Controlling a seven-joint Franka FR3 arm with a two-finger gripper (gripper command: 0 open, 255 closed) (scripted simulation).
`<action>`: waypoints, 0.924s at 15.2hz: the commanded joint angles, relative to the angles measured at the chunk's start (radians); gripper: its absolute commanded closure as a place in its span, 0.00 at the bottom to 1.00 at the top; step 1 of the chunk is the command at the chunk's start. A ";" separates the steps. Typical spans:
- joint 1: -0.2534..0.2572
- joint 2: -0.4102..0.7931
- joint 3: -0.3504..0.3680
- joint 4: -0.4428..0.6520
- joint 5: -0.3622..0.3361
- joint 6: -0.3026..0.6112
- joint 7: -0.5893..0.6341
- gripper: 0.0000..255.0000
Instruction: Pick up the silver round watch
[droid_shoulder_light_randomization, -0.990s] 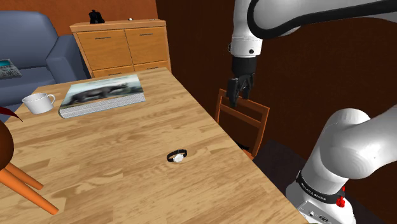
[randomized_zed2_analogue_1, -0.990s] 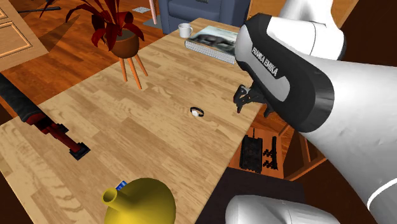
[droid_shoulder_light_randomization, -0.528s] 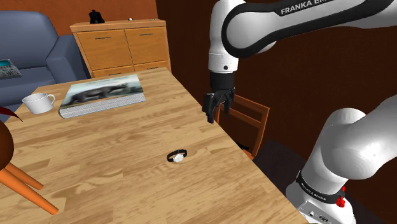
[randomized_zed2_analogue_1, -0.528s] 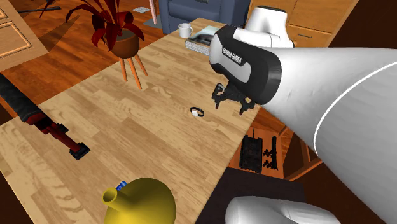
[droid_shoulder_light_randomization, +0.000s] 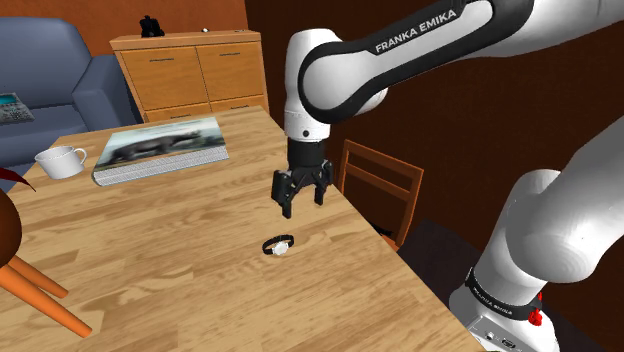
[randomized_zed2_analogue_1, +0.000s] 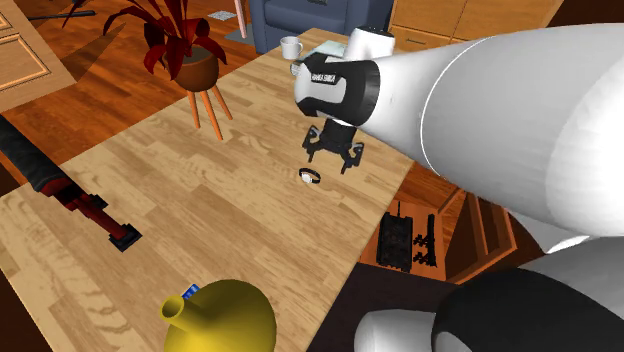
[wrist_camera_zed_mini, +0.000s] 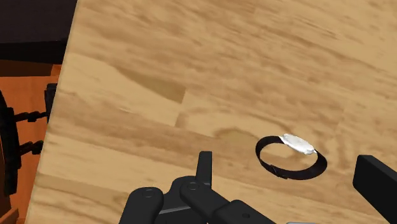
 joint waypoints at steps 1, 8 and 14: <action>0.006 0.073 0.026 0.033 0.011 0.051 0.036 0.00; 0.027 0.282 0.085 0.153 0.005 0.172 0.147 0.00; 0.031 0.327 0.090 0.116 0.005 0.252 0.133 0.00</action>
